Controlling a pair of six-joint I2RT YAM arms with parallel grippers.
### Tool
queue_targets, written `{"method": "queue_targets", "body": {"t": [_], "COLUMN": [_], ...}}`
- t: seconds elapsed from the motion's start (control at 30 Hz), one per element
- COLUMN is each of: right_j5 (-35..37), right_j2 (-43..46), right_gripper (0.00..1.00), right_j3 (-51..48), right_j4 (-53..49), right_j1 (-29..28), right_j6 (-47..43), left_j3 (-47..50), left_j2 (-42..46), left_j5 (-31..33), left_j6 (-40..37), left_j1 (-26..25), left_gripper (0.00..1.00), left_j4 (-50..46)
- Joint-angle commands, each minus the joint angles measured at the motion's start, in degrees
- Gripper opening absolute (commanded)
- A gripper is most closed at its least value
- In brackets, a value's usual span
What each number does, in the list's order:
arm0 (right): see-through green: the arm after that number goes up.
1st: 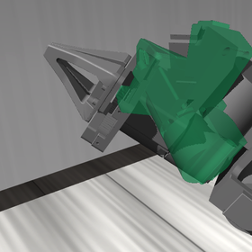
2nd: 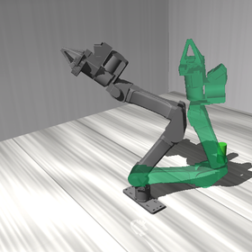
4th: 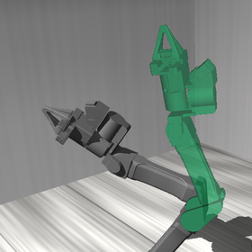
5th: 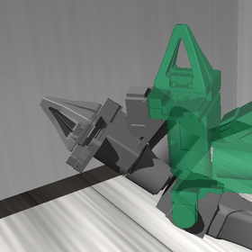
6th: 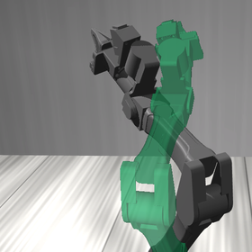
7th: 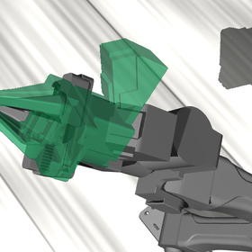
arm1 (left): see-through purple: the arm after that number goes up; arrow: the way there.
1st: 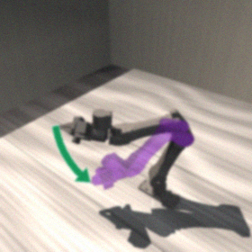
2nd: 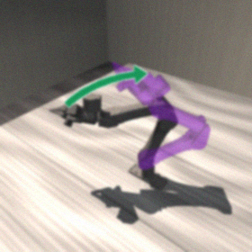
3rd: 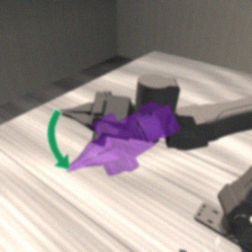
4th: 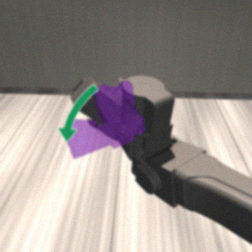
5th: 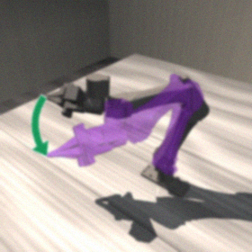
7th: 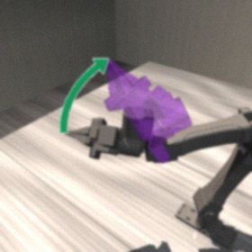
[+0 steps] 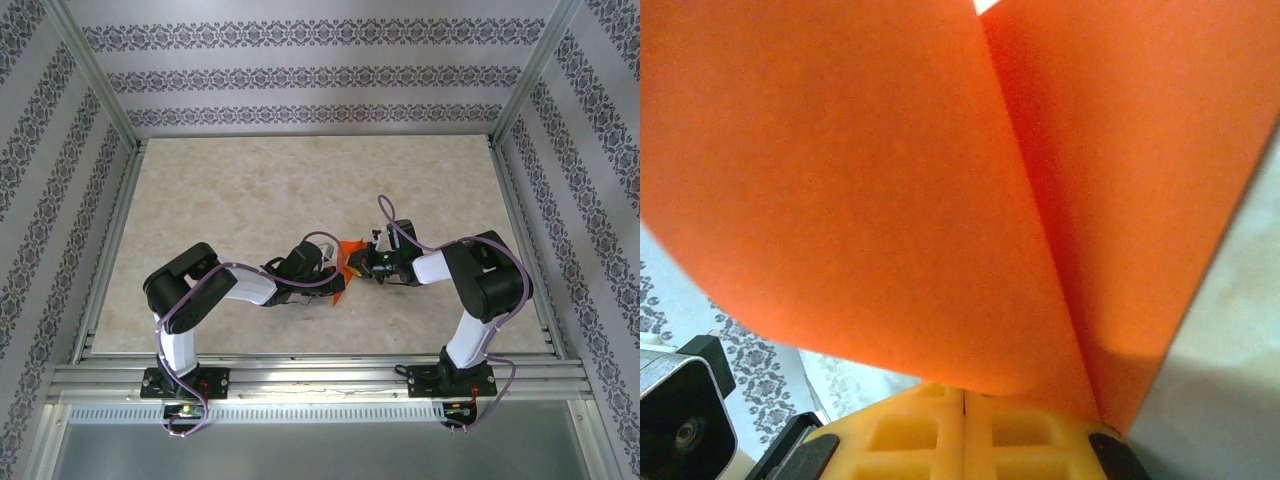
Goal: Fold a paper plane with a square sheet of paper (pick it up from the middle)
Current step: Fold the wing for the fifth time at the center of the table.
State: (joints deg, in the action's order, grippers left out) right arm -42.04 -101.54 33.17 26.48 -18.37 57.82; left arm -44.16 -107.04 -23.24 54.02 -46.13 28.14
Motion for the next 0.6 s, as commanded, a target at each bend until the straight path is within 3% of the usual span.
{"method": "queue_targets", "body": {"t": [0.0,0.17,0.5,0.57], "right_j5": [4.32,4.80,5.89,5.93], "right_j2": [-1.68,-1.37,-1.16,-1.46], "right_gripper": [0.00,0.00,0.00,0.00], "right_j3": [-1.48,-0.75,0.67,0.67], "right_j4": [-4.54,-7.12,-10.06,-9.96], "right_j1": [0.27,0.01,-0.87,-1.04], "right_j6": [-1.54,-2.54,-3.57,-3.43], "left_j3": [1.20,2.52,4.29,4.29], "left_j2": [-0.68,1.20,1.70,2.46], "left_j5": [-5.84,-7.94,-9.47,-7.94], "left_j6": [-1.36,-1.22,-2.42,-2.81], "left_j1": [-0.19,-0.10,-0.02,0.07], "left_gripper": [0.15,0.19,0.07,0.15], "left_j4": [-3.83,-4.02,-5.96,-7.33]}}
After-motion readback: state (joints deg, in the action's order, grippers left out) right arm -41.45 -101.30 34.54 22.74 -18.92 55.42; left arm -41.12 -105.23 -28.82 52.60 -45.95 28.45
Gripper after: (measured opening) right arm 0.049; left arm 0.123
